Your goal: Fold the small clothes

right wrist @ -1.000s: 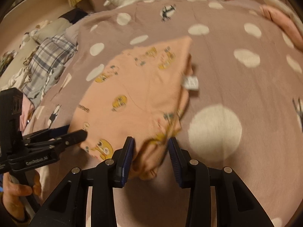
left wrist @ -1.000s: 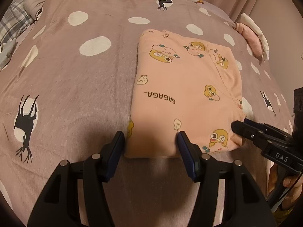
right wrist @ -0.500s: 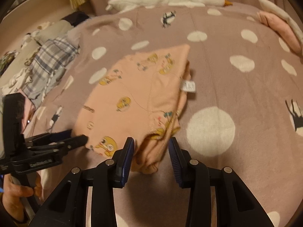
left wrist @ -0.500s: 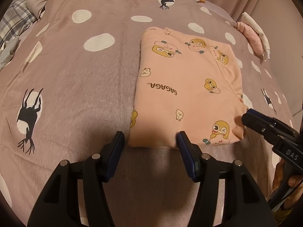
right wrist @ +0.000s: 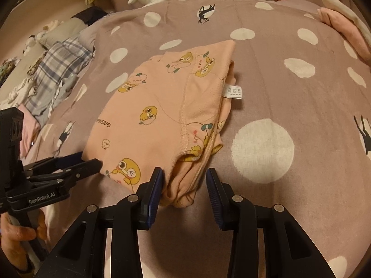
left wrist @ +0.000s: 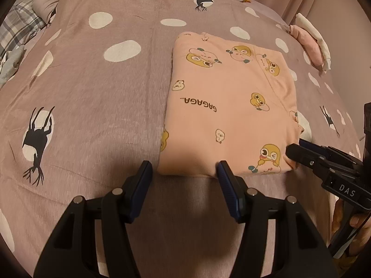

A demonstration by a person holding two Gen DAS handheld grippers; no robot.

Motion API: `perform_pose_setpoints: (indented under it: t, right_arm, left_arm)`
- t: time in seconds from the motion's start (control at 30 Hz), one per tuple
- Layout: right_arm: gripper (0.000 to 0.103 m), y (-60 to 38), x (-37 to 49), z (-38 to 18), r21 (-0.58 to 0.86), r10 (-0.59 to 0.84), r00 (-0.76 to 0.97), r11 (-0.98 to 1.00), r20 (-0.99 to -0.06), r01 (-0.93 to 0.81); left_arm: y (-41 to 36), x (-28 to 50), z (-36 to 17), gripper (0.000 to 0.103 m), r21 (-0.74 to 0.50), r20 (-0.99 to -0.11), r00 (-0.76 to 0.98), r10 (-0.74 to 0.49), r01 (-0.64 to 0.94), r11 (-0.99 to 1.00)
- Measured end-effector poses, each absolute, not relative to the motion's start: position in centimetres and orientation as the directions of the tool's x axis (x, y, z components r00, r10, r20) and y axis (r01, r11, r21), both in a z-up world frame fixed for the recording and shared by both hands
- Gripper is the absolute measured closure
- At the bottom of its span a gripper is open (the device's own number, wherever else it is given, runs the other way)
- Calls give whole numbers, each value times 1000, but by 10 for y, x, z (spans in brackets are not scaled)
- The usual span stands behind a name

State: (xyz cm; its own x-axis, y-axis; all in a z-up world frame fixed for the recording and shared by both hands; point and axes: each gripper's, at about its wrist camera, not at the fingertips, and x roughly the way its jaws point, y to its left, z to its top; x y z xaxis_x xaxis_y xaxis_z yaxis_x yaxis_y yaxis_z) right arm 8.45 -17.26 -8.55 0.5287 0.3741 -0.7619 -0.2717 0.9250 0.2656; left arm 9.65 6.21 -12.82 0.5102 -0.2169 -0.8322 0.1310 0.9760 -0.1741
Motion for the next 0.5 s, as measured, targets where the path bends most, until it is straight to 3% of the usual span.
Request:
perform_pose_setpoints:
  t: [0.5]
  right_arm:
    - [63,-173,81,-86,260,370,522,926,-768,-273]
  left_arm:
    - [65,90,-130,43,-159,-839,504,-205,132,978]
